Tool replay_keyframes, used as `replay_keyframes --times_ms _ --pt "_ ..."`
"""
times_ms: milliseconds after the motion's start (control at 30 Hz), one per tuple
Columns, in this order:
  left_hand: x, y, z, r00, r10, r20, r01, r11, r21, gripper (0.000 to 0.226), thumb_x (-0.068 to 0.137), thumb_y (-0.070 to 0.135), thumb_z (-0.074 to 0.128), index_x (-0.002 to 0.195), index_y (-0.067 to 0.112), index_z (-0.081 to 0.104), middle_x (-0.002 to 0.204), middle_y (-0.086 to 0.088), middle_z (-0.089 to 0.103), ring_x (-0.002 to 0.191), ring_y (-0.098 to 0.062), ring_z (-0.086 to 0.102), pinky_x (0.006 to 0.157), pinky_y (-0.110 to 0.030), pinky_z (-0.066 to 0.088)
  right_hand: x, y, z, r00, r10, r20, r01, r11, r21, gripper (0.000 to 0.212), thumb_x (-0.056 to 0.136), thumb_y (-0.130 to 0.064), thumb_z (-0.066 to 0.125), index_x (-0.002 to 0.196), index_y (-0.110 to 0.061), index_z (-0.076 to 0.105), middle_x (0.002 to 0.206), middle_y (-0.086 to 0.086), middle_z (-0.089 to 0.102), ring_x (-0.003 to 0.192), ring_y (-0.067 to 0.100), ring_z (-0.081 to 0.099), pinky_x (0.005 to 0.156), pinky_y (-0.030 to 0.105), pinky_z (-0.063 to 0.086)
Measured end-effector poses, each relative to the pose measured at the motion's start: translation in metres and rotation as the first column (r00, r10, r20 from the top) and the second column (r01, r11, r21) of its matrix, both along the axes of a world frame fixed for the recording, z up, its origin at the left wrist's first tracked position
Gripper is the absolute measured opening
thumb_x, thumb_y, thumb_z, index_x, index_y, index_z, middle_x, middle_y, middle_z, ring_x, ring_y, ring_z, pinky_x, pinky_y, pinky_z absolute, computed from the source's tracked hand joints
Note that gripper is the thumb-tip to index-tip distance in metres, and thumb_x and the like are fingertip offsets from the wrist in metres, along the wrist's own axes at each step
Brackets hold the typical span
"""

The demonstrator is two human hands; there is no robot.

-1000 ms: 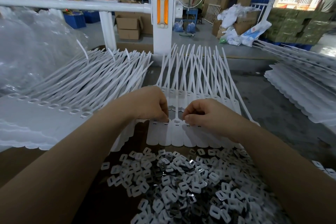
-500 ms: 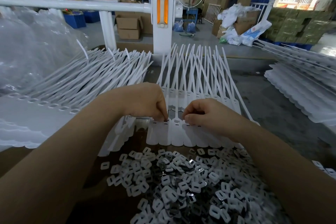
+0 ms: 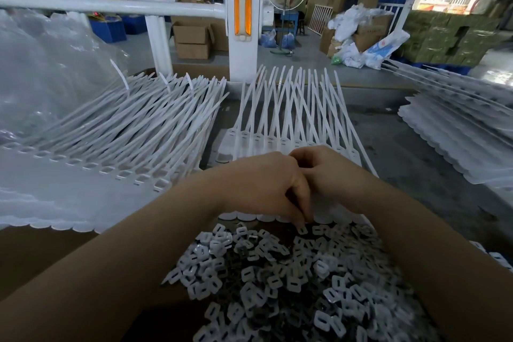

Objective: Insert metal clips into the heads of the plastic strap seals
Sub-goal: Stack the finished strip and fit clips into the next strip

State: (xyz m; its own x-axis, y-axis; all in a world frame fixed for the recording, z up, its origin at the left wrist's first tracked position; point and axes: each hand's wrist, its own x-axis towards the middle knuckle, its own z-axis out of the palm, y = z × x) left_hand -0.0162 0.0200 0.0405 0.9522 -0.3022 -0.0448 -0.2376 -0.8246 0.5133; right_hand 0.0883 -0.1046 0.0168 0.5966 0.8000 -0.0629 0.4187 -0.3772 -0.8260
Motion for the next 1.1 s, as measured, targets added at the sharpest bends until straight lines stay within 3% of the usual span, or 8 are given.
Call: replay_keyframes --times_ms 167,300,400,500,600,700,967,1100 --pt "0.000 -0.003 -0.003 1.000 -0.011 -0.027 0.012 0.999 0.040 0.016 0.080 0.022 0.077 0.094 0.029 0.079 0.077 0.039 0.062 0.079 0.019 0.057 0.076 -0.001 0.040 -0.001 0.000 0.000 0.997 -0.032 -0.066 0.033 0.999 0.025 0.013 0.094 -0.014 0.059 0.094 -0.020 0.071 0.089 -0.002 0.074 0.086 0.015 0.070 0.077 0.028 0.055" --pt "0.000 -0.002 -0.003 0.999 0.001 -0.043 0.000 0.999 0.042 0.009 0.077 0.024 0.080 0.085 0.028 0.077 0.064 0.040 0.058 0.073 0.020 0.056 0.068 0.002 0.037 -0.001 0.002 0.001 0.998 -0.033 -0.056 0.034 0.999 0.020 0.013 0.095 -0.016 0.059 0.094 -0.021 0.071 0.088 -0.004 0.074 0.084 0.012 0.069 0.074 0.026 0.053" --pt "-0.003 0.005 0.002 0.999 0.036 -0.029 -0.036 0.999 -0.017 0.007 0.078 0.023 0.080 0.081 0.024 0.073 0.070 0.028 0.066 0.069 0.011 0.062 0.068 -0.004 0.046 -0.002 0.002 0.001 0.996 -0.034 -0.083 0.038 0.998 0.045 0.014 0.094 -0.015 0.059 0.089 -0.021 0.071 0.076 -0.008 0.072 0.068 0.002 0.065 0.061 0.018 0.048" --pt "-0.002 0.025 0.008 0.964 0.229 0.135 -0.206 0.964 -0.168 0.007 0.078 0.021 0.080 0.078 0.024 0.074 0.073 0.011 0.072 0.067 -0.003 0.069 0.069 -0.020 0.057 -0.001 0.000 0.001 0.994 -0.043 -0.097 0.050 0.996 0.069 0.016 0.095 -0.015 0.058 0.085 -0.020 0.070 0.062 -0.009 0.066 0.053 0.000 0.055 0.051 0.016 0.043" --pt "0.000 0.040 0.006 0.875 0.380 0.302 -0.313 0.917 -0.246 0.013 0.075 0.014 0.083 0.072 0.020 0.072 0.070 0.012 0.070 0.063 -0.001 0.067 0.059 -0.014 0.052 0.000 0.000 0.001 0.983 -0.066 -0.173 0.084 0.992 0.099 0.018 0.097 -0.015 0.055 0.089 -0.014 0.071 0.071 -0.002 0.069 0.054 0.003 0.054 0.051 0.017 0.043" --pt "0.000 0.041 0.001 0.848 0.346 0.402 -0.306 0.938 -0.161 0.013 0.075 0.009 0.083 0.071 0.016 0.073 0.067 0.013 0.069 0.062 0.002 0.065 0.059 -0.011 0.050 0.000 -0.002 0.001 0.978 -0.069 -0.199 0.091 0.991 0.103 0.021 0.098 -0.023 0.055 0.089 -0.013 0.072 0.075 0.000 0.069 0.057 0.003 0.054 0.054 0.018 0.043" --pt "0.000 0.033 -0.001 0.818 0.146 0.557 -0.201 0.979 0.038 0.006 0.077 0.009 0.080 0.074 0.012 0.076 0.073 0.006 0.071 0.064 -0.006 0.065 0.063 -0.031 0.056 0.000 -0.004 0.001 0.982 -0.074 -0.172 0.095 0.989 0.113 0.012 0.094 -0.020 0.061 0.091 -0.015 0.072 0.077 0.002 0.070 0.057 0.003 0.051 0.054 0.020 0.041" --pt "0.001 0.029 -0.001 0.847 0.221 0.484 -0.235 0.971 -0.032 0.008 0.075 0.011 0.082 0.074 0.016 0.076 0.072 0.010 0.071 0.063 -0.003 0.066 0.062 -0.023 0.056 0.000 -0.004 0.002 0.973 -0.090 -0.211 0.119 0.985 0.129 0.011 0.093 -0.019 0.063 0.092 -0.013 0.072 0.077 0.003 0.071 0.056 0.004 0.051 0.053 0.020 0.040"
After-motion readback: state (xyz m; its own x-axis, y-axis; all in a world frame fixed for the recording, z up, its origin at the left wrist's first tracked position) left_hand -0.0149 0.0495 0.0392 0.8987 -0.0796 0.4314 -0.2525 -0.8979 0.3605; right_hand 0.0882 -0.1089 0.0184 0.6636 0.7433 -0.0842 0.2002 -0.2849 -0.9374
